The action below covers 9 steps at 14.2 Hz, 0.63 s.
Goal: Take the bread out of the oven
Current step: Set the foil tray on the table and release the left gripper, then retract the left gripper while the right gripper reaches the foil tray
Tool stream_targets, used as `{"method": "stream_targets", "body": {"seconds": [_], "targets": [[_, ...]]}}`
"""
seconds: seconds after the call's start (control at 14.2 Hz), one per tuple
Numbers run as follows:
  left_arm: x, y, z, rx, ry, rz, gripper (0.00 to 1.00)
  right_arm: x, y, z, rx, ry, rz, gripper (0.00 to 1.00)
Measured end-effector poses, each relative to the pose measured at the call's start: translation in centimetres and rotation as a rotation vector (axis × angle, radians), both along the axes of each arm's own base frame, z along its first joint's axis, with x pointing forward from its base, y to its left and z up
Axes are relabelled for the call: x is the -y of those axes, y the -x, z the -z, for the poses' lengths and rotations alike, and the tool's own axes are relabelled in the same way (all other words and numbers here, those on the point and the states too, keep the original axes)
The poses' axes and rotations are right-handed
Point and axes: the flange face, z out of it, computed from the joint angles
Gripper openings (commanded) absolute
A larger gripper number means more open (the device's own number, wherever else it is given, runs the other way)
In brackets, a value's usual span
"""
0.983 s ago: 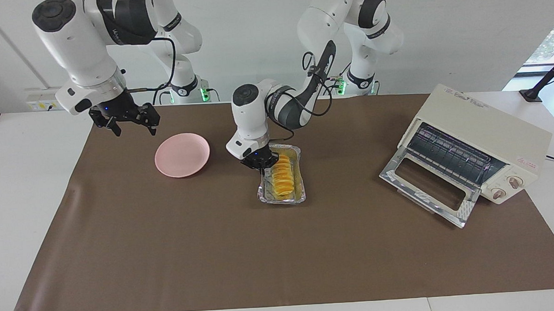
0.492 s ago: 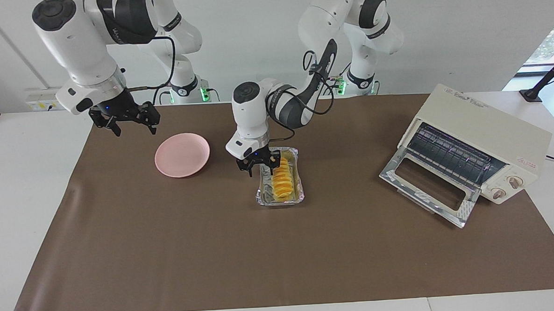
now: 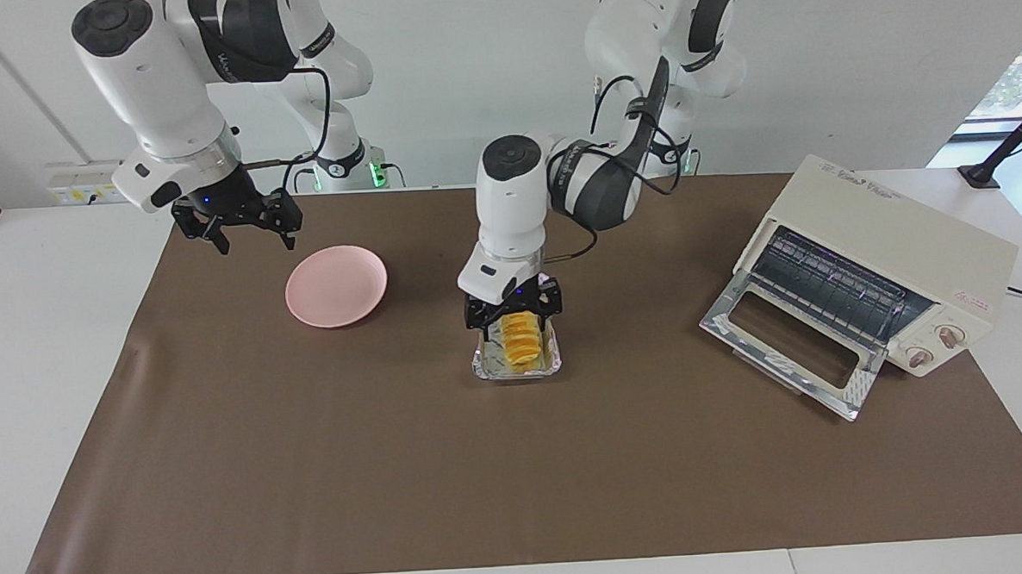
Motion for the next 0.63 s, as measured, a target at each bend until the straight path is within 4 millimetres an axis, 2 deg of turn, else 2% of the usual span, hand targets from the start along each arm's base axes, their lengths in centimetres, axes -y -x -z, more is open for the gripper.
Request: {"method": "stream_targets", "body": {"seconds": [0.14, 0.21, 0.35, 0.49, 0.63], "targets": [[-5.7, -1.4, -3.8, -0.042, -0.039, 0.058, 1.0, -1.7, -0.2, 0.5, 0.001, -0.001, -0.03, 1.0], [-9.3, -2.1, -5.7, -0.071, -0.059, 0.106, 1.0, -3.3, -0.6, 1.1, 0.008, -0.004, -0.059, 1.0], [-15.2, -3.4, -8.2, -0.094, -0.071, 0.151, 1.0, -7.0, -1.3, 2.7, 0.023, -0.011, -0.12, 1.0], [-20.2, -3.9, -9.9, -0.112, -0.072, 0.135, 1.0, -10.7, -1.8, 4.6, 0.028, -0.015, -0.156, 1.0], [-23.7, -2.8, -11.8, -0.143, -0.072, 0.104, 1.0, -14.1, -2.1, 6.6, 0.036, -0.021, -0.166, 1.0]]}}
